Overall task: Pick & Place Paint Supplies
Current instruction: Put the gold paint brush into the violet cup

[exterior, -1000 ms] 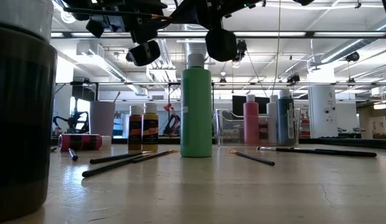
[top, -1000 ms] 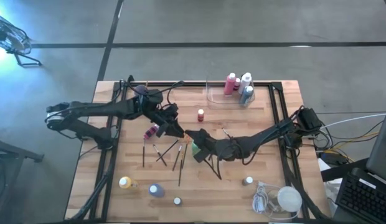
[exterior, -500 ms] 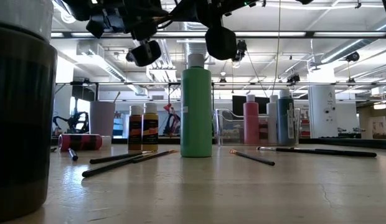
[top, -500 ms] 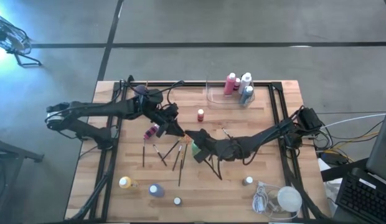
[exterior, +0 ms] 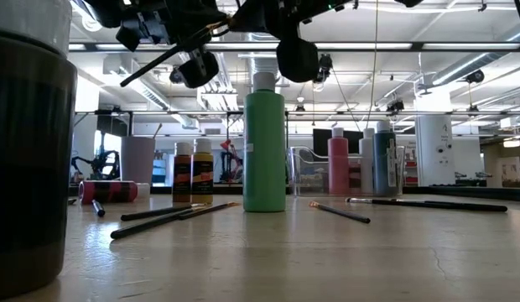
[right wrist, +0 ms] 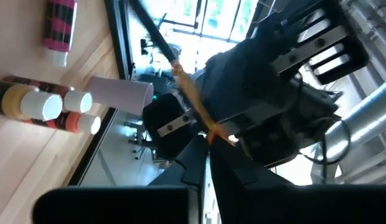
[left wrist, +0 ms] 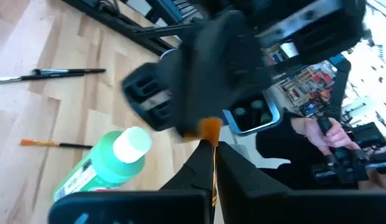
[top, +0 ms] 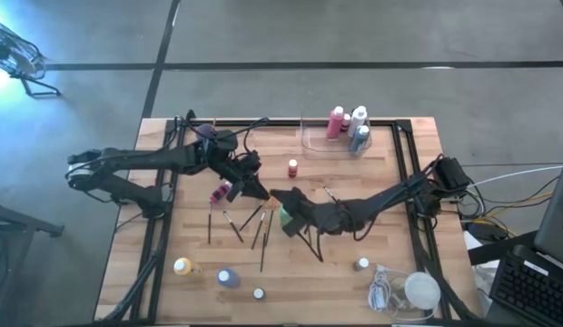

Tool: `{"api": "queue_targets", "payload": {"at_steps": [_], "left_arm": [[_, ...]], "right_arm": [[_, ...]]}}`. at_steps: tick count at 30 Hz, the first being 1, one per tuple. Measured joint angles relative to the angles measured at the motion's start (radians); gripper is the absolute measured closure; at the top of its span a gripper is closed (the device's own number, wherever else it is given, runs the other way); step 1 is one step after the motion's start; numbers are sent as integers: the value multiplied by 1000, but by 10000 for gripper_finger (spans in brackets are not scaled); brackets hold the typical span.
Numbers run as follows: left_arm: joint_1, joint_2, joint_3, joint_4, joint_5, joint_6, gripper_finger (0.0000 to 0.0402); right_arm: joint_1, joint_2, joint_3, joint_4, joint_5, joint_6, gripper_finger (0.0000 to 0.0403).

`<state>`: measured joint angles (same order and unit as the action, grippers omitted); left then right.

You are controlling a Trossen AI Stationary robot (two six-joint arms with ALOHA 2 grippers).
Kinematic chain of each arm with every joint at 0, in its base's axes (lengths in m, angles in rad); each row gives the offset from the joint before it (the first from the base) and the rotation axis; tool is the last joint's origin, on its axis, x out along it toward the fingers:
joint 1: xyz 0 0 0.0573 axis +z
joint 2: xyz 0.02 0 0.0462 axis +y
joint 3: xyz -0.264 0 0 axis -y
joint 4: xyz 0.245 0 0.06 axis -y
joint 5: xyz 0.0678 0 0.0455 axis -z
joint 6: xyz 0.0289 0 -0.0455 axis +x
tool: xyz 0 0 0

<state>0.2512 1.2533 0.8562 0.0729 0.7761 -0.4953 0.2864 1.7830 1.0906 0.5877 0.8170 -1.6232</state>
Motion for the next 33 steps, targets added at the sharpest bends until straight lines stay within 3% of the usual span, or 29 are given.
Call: {"api": "queue_targets", "payload": {"at_steps": [5,14,21,23,26,29,33], "left_arm": [[0,-1,0,2,1,0,396],[3,-41,0,-3,-3,34,396],[8,-127,0,-5,-18,54,396],[9,-155,0,-4,-26,56,396],[13,-201,4,-7,-38,76,395],[14,-242,19,-7,-52,107,396],[13,-282,53,-4,-92,183,396]], "right_arm": [[-1,-4,-1,40,64,15,325],[-27,-58,-10,91,320,307,236],[-88,-138,-29,-83,313,606,207],[-107,-167,-32,-213,256,730,203],[-141,-223,-33,-436,61,962,199],[-193,-286,-33,-604,-266,1162,197],[-274,-353,-48,-686,-660,1319,202]]}}
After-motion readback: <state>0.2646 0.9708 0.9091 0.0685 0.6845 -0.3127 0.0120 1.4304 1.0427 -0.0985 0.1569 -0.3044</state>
